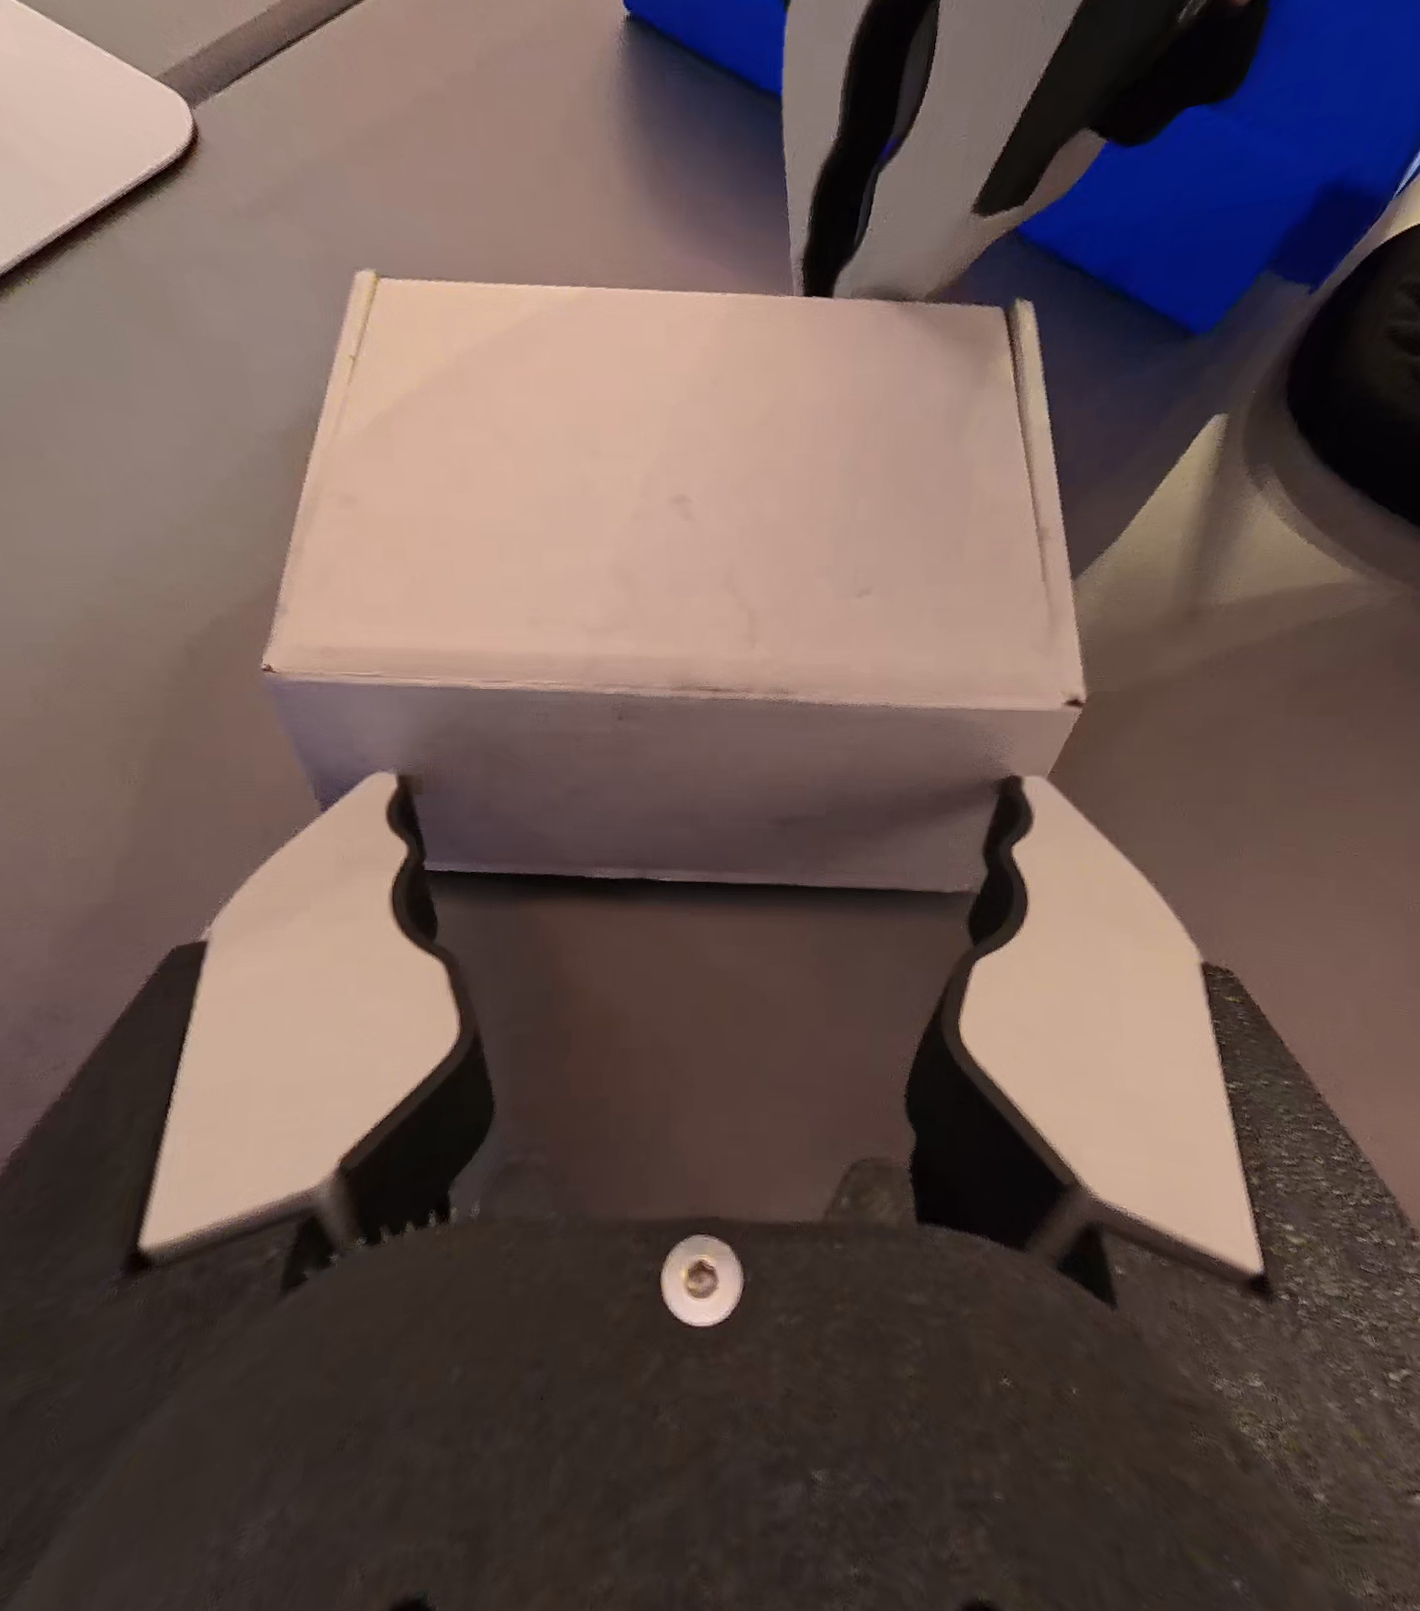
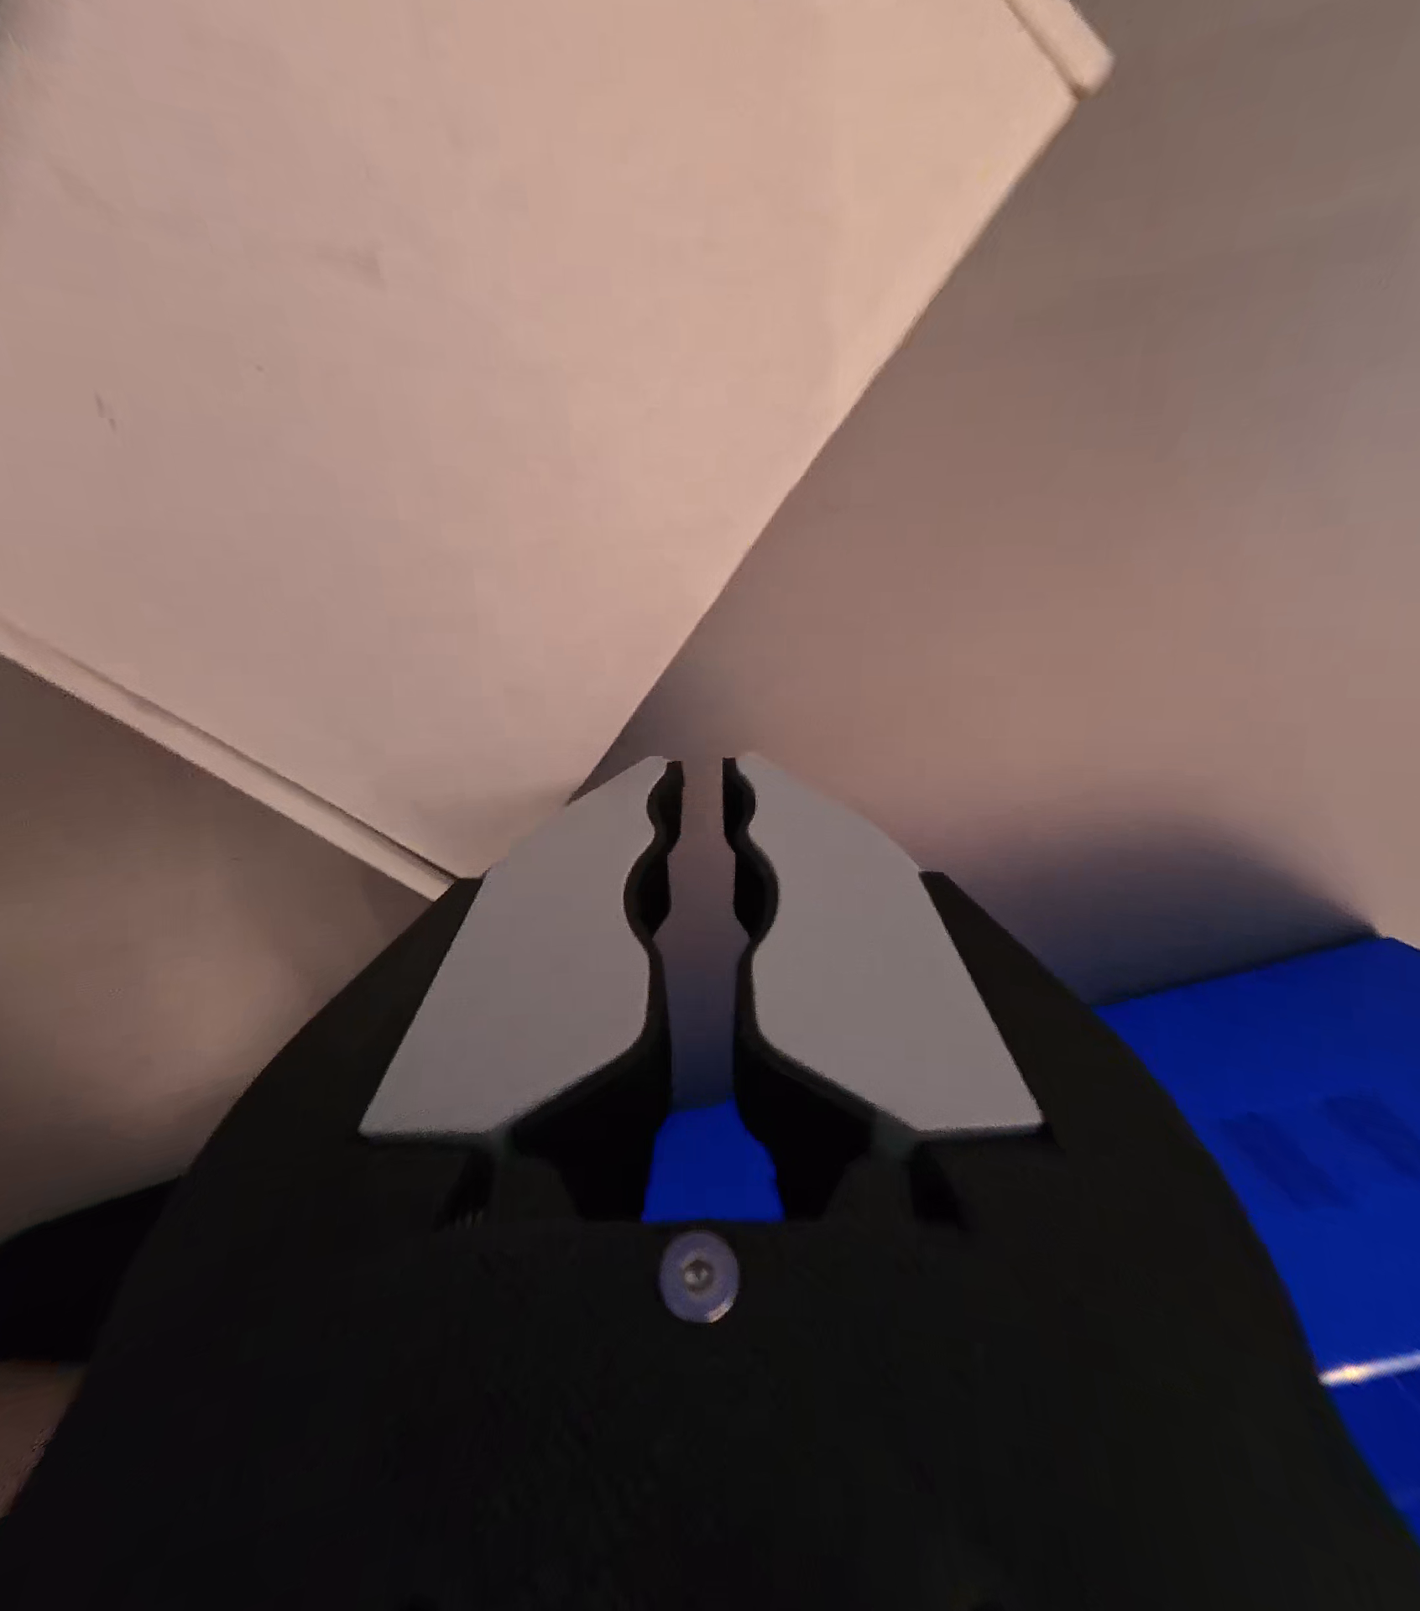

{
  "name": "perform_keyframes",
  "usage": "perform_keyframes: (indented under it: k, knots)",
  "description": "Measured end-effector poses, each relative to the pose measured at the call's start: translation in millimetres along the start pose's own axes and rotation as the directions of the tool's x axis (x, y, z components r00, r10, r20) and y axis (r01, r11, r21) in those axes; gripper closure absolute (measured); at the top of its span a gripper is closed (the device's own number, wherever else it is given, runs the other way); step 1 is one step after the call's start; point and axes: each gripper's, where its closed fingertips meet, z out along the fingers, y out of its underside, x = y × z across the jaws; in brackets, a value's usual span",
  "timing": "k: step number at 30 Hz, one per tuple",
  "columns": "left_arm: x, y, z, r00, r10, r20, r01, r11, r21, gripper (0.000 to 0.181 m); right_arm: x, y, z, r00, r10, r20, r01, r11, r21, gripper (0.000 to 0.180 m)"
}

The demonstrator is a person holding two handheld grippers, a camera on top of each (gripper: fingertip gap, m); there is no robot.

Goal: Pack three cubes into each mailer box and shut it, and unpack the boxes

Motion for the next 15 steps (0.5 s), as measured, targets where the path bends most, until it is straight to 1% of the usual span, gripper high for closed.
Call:
perform_keyframes:
  k: [2,5,6,7,9,10,11,12,13,15]
  knots:
    - [0,1,-1,1.000,0.017,-0.020,-0.017,1.000,-0.005,0.061,-6,0,0,0.999,-0.043,0.016,0.043,0.999,0.000,0.175]
    - [-1,5,-3,0.999,0.024,-0.044,-0.025,0.999,-0.036,0.064,-14,3,-1,0.995,-0.096,0.032,0.097,0.995,-0.017,0.169]
    - [-4,8,-4,0.999,0.039,-0.035,-0.041,0.997,-0.059,0.066,-12,3,-1,0.996,-0.090,0.024,0.091,0.996,-0.022,0.166]
    - [-7,12,-5,0.998,0.062,-0.022,-0.064,0.993,-0.096,0.072,-9,2,0,0.997,-0.082,0.011,0.082,0.996,-0.020,0.164]
    - [-12,23,-12,0.994,0.107,0.010,-0.102,0.972,-0.213,0.080,-1,-4,1,0.996,-0.085,-0.026,0.085,0.996,-0.002,0.159]
    - [-16,21,-14,0.989,0.144,0.038,-0.130,0.962,-0.241,0.085,2,-7,2,0.993,-0.110,-0.043,0.110,0.994,0.007,0.157]
    - [-18,14,-15,0.979,0.196,0.059,-0.176,0.954,-0.241,0.089,0,-11,3,0.987,-0.153,-0.039,0.154,0.988,0.020,0.151]
    - [-18,10,-16,0.970,0.235,0.054,-0.215,0.944,-0.252,0.093,-1,-13,4,0.977,-0.209,-0.041,0.211,0.977,0.029,0.154]
    - [-18,9,-15,0.967,0.253,0.038,-0.233,0.933,-0.275,0.091,1,-16,4,0.964,-0.258,-0.059,0.260,0.965,0.034,0.155]
    - [-17,10,-13,0.968,0.252,-0.019,-0.244,0.914,-0.325,0.088,1,-20,5,0.956,-0.288,-0.052,0.291,0.955,0.059,0.156]
